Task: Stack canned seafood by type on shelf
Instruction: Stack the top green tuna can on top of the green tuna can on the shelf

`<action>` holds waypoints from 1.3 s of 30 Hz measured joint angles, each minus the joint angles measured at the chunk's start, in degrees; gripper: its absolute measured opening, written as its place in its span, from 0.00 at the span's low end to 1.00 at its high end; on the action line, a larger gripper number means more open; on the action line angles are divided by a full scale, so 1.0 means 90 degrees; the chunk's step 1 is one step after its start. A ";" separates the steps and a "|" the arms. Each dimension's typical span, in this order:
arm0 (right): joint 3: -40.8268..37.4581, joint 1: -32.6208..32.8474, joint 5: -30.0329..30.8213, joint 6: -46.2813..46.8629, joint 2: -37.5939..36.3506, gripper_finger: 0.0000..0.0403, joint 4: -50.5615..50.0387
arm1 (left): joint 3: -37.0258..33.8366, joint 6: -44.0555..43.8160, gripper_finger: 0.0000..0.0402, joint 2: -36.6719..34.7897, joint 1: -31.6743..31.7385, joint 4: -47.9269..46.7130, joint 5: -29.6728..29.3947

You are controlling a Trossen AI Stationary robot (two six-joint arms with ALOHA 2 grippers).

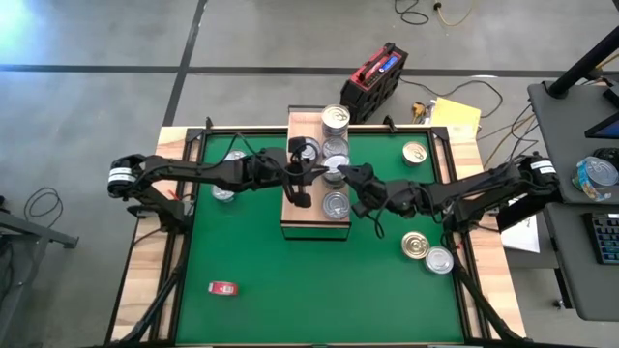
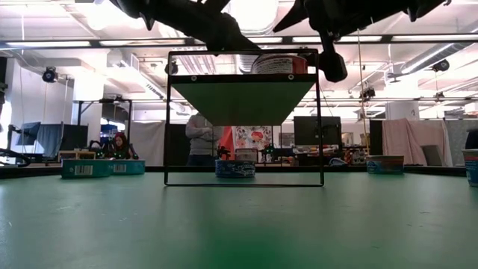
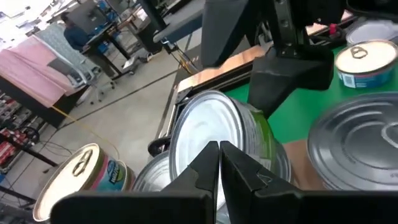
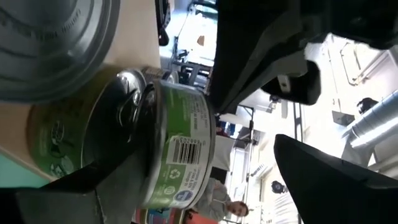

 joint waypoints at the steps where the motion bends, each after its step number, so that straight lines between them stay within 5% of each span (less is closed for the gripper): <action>1: 0.0000 0.0023 0.0002 -0.0002 0.0000 0.82 0.0002 | 0.0000 0.0000 0.00 0.0000 0.0007 -0.0083 0.0002; 20: 0.0000 0.0081 -0.0001 0.0123 0.0000 0.86 0.0012 | 0.0002 -0.0051 0.00 -0.0007 0.0012 -0.0060 -0.0003; 39: -0.0010 0.0091 0.0085 0.2338 0.0002 0.86 -0.0565 | 0.0002 -0.0049 0.00 -0.0010 0.0007 -0.0012 0.0021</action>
